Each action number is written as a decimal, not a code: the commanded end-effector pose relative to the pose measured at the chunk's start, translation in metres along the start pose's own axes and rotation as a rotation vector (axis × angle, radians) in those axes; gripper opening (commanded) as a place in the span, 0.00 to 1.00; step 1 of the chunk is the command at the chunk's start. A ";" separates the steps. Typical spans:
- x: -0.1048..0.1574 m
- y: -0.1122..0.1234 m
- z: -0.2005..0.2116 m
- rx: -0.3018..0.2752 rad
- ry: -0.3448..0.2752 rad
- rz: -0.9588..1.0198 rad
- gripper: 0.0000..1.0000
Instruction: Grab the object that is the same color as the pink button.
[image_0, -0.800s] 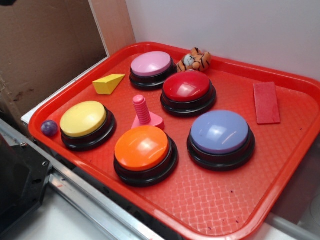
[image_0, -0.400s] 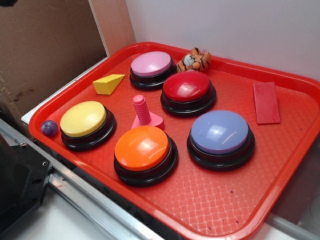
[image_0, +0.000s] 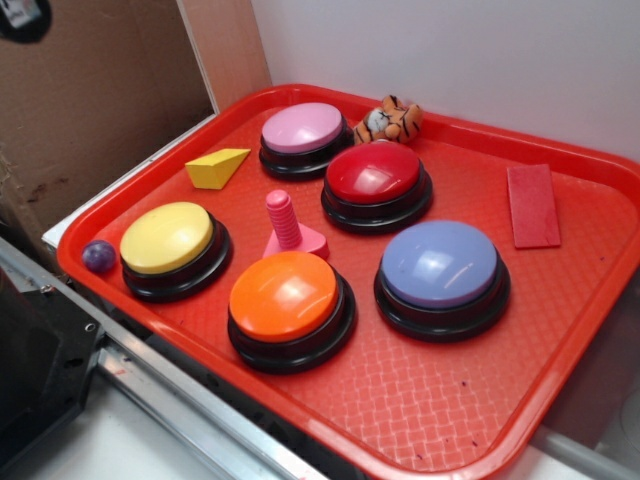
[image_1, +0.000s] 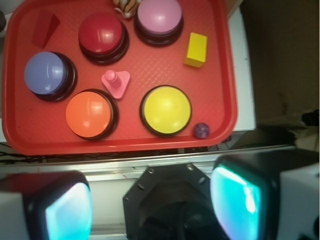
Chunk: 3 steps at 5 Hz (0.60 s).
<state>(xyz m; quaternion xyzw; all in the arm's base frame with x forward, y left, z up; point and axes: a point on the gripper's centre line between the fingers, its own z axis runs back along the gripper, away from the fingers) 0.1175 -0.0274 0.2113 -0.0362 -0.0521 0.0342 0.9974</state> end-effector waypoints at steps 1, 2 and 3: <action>0.028 -0.023 -0.043 -0.020 -0.052 0.130 1.00; 0.057 -0.035 -0.073 -0.047 -0.072 0.159 1.00; 0.075 -0.046 -0.104 -0.030 -0.102 0.211 1.00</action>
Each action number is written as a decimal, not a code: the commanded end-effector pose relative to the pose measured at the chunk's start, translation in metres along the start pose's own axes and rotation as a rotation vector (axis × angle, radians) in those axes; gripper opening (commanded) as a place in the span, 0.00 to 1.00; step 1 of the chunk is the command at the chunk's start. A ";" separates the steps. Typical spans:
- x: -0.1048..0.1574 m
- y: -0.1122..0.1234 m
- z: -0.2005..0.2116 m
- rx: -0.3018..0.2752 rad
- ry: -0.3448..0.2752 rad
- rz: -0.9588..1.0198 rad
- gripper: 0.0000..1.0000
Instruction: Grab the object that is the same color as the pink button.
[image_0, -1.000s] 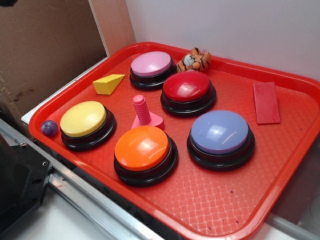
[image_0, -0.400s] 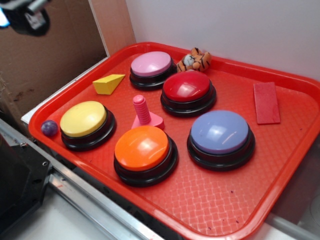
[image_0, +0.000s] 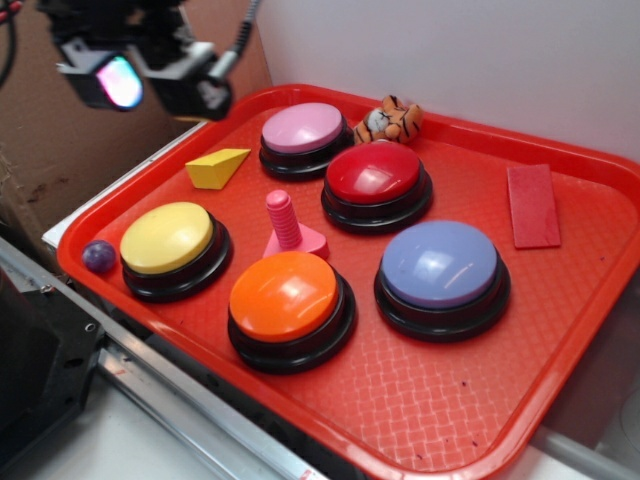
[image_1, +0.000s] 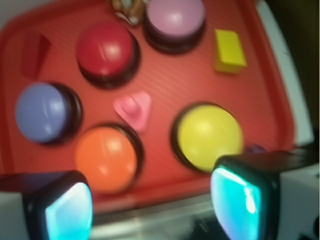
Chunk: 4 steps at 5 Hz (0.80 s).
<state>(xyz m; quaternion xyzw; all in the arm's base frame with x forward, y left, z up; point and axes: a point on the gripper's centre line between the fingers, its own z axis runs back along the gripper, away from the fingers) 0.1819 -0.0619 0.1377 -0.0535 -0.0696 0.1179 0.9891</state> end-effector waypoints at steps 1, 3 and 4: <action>0.026 -0.019 -0.043 0.006 -0.056 0.060 1.00; 0.038 -0.011 -0.071 0.015 -0.035 0.112 1.00; 0.047 -0.005 -0.088 0.026 -0.007 0.119 1.00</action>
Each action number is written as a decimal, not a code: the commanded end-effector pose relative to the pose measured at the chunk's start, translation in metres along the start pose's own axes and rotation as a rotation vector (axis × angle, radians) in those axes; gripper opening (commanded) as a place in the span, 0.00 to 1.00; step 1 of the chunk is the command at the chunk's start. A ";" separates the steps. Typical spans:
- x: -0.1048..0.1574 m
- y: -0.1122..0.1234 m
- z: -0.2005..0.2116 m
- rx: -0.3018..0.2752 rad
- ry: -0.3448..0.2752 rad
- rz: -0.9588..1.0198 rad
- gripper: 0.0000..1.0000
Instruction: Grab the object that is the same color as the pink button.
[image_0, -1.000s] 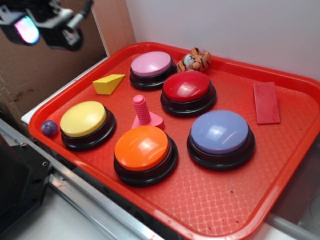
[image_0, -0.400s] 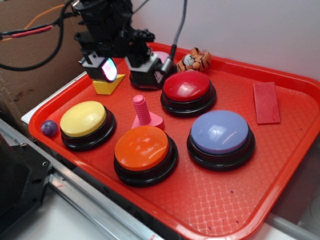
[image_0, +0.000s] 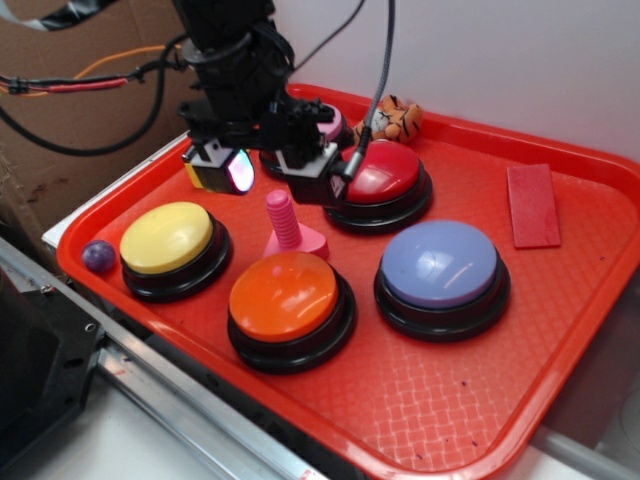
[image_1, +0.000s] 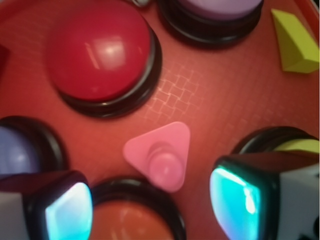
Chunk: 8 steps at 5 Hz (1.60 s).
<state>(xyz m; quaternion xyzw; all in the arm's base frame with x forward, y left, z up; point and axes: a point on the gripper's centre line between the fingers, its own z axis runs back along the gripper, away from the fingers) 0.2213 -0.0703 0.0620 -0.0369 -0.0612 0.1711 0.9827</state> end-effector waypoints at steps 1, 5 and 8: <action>0.027 0.001 -0.017 -0.003 0.001 0.017 1.00; 0.026 0.000 -0.014 -0.034 0.055 0.022 0.00; 0.040 -0.007 0.056 -0.083 0.010 0.044 0.00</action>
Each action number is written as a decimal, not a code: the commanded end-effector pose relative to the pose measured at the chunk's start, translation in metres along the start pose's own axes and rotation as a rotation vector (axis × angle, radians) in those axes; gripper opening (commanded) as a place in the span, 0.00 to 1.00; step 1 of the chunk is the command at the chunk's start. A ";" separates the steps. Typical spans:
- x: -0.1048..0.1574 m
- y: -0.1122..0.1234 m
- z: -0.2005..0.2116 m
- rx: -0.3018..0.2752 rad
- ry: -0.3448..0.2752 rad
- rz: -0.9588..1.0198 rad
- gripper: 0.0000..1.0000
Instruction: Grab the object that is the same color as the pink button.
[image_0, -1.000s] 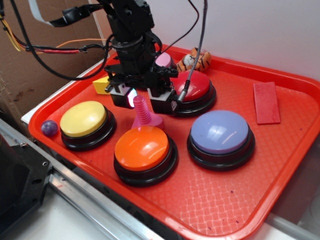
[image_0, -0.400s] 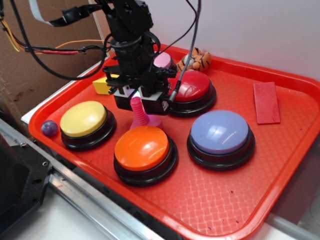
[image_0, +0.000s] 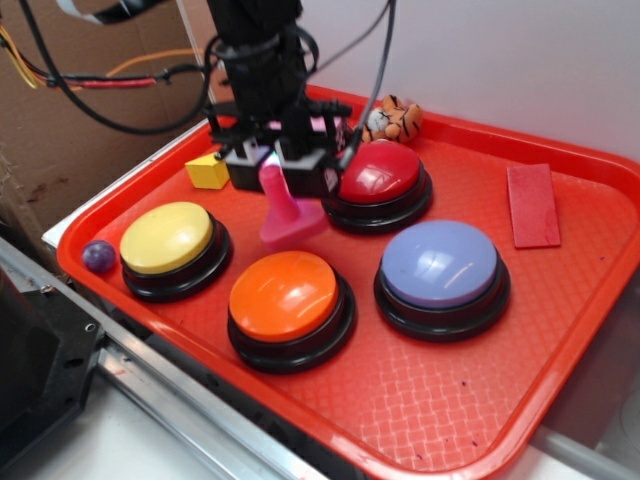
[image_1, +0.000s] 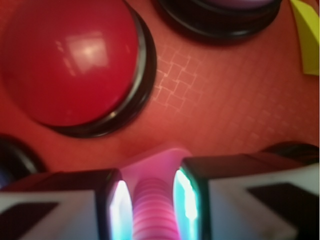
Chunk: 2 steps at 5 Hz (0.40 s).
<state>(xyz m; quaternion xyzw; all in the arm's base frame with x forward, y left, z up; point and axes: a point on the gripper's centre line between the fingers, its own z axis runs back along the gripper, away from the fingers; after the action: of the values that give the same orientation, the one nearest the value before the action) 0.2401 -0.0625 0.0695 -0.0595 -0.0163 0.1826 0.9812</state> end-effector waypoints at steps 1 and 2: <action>0.014 -0.013 0.091 -0.063 -0.082 -0.056 0.00; 0.005 -0.014 0.139 -0.067 -0.083 -0.108 0.00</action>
<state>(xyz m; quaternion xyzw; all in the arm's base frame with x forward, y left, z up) 0.2384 -0.0611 0.1871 -0.0729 -0.0305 0.1317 0.9881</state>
